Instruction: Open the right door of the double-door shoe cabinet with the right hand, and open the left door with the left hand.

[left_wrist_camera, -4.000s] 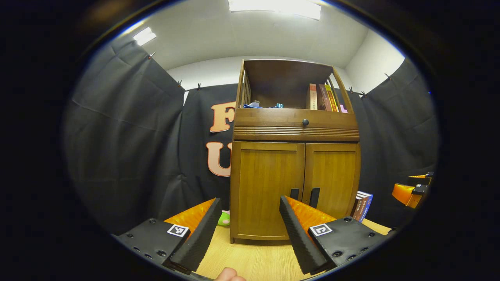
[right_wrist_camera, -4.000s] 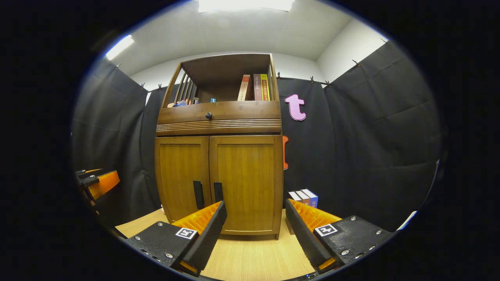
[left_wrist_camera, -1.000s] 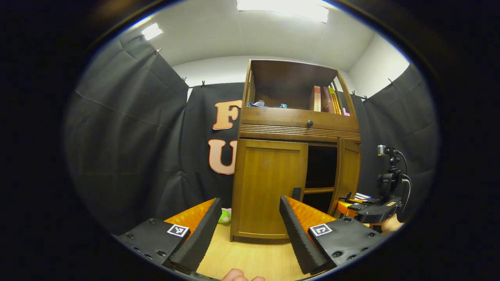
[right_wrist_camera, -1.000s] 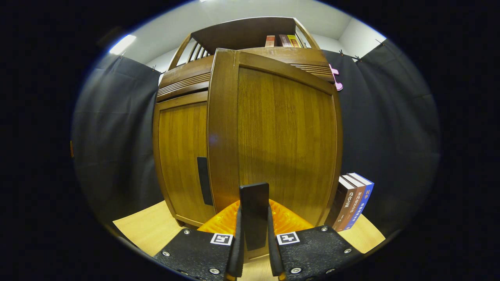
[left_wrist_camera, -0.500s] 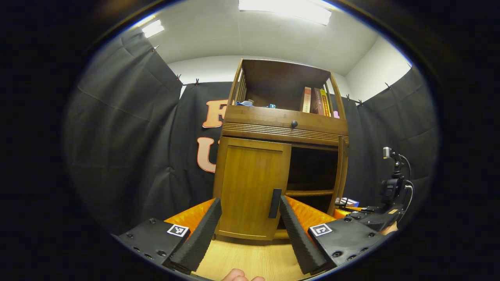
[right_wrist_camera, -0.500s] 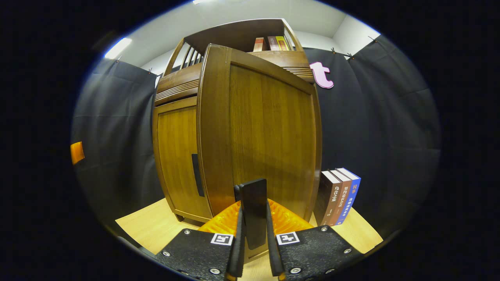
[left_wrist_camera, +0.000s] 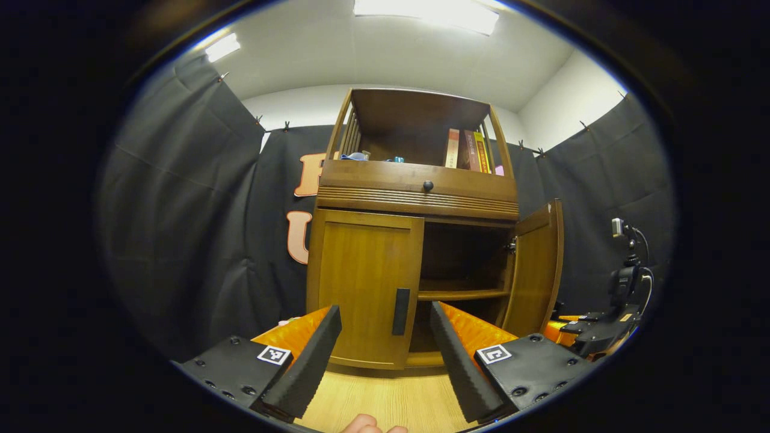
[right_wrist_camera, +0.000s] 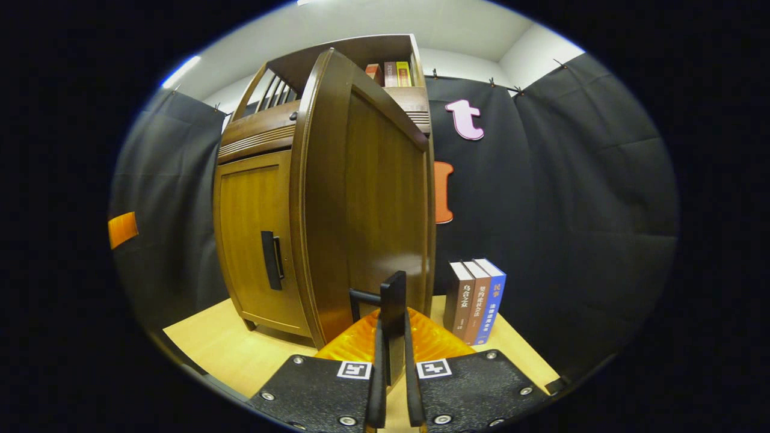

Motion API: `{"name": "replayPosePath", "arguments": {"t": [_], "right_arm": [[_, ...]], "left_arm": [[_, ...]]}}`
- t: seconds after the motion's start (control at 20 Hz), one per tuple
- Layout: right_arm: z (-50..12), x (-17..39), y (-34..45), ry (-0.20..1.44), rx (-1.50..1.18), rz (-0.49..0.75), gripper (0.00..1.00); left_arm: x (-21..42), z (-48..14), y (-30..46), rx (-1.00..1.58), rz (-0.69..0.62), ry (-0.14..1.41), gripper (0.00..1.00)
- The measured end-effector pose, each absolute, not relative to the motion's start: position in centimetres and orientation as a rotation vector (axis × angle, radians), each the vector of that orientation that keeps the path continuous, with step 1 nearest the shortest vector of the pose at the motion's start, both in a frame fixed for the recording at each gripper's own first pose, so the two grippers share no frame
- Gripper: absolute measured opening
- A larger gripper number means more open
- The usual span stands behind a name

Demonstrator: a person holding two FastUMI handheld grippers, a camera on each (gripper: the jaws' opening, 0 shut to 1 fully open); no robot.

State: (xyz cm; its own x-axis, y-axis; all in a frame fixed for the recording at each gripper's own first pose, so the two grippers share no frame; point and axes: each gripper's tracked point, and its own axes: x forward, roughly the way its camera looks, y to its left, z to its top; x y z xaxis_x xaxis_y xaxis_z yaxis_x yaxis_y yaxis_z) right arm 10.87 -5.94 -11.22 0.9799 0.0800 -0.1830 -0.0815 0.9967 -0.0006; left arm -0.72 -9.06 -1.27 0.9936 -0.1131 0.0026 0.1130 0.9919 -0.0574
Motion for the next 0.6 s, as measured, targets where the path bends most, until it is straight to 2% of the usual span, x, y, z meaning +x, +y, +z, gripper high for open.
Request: {"name": "replayPosePath", "arguments": {"t": [0.1, 0.15, 0.2, 0.25, 0.3, 0.35, 0.4, 0.6], "right_arm": [[-11.6, 10.9, -7.4, 0.178, -0.057, 0.056, 0.13], [-12.4, 10.7, -8.7, 0.195, -0.112, 0.024, 0.24], [-12.0, 10.6, -9.5, 0.177, -0.128, 0.03, 0.12], [-12.0, 10.8, -9.9, 0.184, -0.104, 0.048, 0.1], [-11.9, 10.7, -10.2, 0.178, -0.07, 0.062, 0.09], [-12.2, 10.6, -10.9, 0.183, -0.053, 0.074, 0.19], [-12.1, 10.6, -11.4, 0.178, -0.043, 0.089, 0.08], [-12.2, 11.1, -14.0, 0.184, -0.053, 0.178, 0.07]], "left_arm": [[-0.7, -1.4, -9.9, -0.053, -0.129, 0.003, 0.95], [-0.8, -1.4, -10.2, -0.051, -0.134, 0.003, 0.95], [-0.8, -1.3, -10.4, -0.052, -0.138, 0.004, 0.95], [-0.9, -1.5, -10.7, -0.055, -0.143, 0.005, 0.95], [-0.9, -1.5, -11.1, -0.056, -0.15, 0.007, 0.95], [-1.0, -1.5, -11.2, -0.052, -0.154, 0.007, 0.95], [-1.1, -1.5, -11.2, -0.046, -0.153, 0.007, 0.96], [-1.4, -1.4, -11.4, -0.041, -0.157, 0.005, 0.95]]}}
